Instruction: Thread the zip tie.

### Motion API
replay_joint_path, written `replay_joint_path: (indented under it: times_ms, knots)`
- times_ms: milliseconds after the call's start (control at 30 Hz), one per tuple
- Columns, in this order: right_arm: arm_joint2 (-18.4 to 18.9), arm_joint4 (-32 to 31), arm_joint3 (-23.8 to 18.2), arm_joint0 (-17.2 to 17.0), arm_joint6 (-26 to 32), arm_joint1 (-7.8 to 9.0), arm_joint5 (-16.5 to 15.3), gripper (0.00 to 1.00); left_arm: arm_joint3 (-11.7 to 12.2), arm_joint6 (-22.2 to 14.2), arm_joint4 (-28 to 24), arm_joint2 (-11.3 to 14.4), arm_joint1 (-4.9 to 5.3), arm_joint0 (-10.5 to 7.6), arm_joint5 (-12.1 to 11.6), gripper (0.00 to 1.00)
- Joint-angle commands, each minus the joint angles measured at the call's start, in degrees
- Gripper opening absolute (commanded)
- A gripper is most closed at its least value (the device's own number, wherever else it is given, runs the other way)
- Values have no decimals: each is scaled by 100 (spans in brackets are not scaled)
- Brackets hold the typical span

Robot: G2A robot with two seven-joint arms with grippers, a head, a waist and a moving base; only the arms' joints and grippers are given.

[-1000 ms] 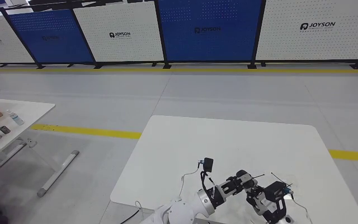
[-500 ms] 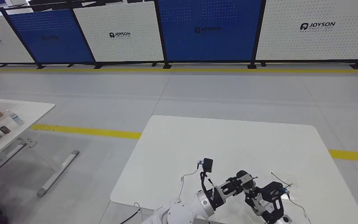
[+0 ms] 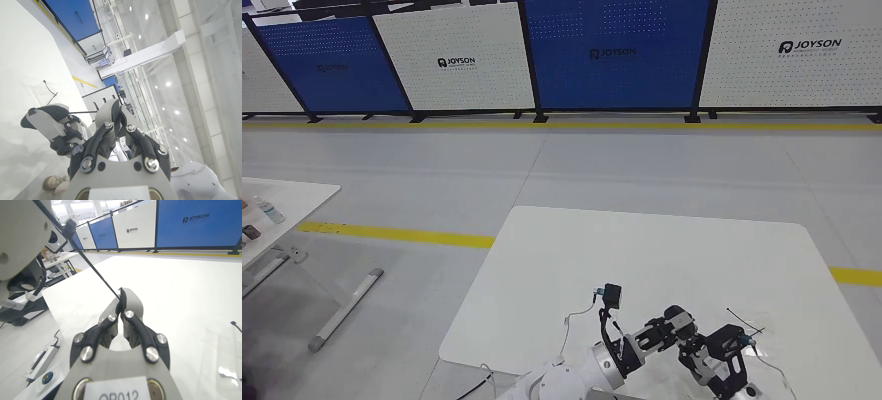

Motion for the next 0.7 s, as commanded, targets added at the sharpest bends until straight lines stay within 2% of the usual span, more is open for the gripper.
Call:
replay_joint_path:
  times_ms: [0,100,133,167,400,667]
  knots:
    - [-5,0,4,2,0,1,0,0,-9,1,6,-2,2,7,-7,0]
    - [-22,47,7,4,-49,3,0,0,-3,20,22,-5,4,9,4,0]
    - [-20,89,-2,-2,-104,3,0,38,17,51,26,-11,3,6,39,0]
    - [-11,174,-23,-18,-200,5,0,100,29,83,20,-12,0,-5,77,0]
    - [283,488,-64,-189,-592,68,0,100,133,349,5,-57,-20,-50,169,0]
    - [668,910,-181,-499,-1184,129,0,100,125,477,-151,-254,-1,18,164,0]
